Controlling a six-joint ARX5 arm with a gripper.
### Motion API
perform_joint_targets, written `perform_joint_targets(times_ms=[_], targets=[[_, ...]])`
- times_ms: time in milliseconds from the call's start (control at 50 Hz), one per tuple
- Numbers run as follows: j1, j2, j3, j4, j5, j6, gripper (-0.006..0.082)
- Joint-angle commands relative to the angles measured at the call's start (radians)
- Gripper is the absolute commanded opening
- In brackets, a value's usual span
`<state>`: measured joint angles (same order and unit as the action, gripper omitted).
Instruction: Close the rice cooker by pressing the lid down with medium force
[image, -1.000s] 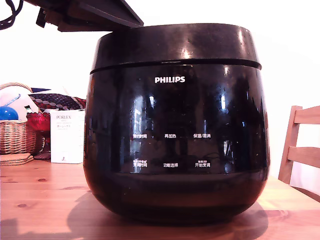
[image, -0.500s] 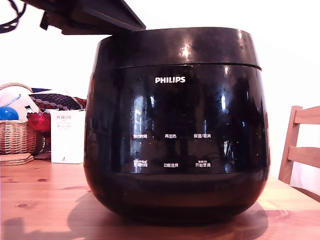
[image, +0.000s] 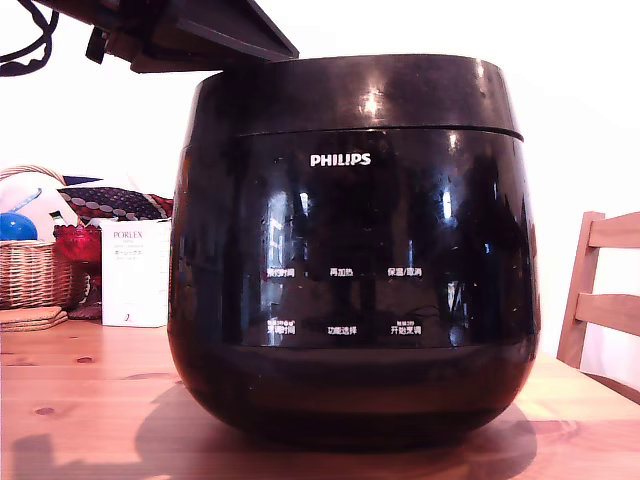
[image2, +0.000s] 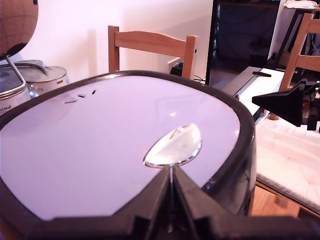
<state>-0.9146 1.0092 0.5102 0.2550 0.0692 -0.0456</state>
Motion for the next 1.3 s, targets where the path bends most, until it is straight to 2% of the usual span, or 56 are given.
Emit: perform_joint_targets(times_ms=[0,420,660,960,980,1280], targets=[[-0.003,0.062,-0.112,-0.085,0.000,-0.007,-0.0024],[0.002,-0.079,-0.106,0.014,-0.045,-0.007,-0.0024],[0.040,-0.163,-0.045,0.013,-0.091,0.007,-0.0024],[0.138,-0.179,0.084,-0.055,-0.142,0.108,-0.0024],[0.145,-0.179,0.091,-0.061,-0.145,0.146,-0.0024],[0.307,-0.180,0.153,-0.162,-0.183,0.242,-0.0024]])
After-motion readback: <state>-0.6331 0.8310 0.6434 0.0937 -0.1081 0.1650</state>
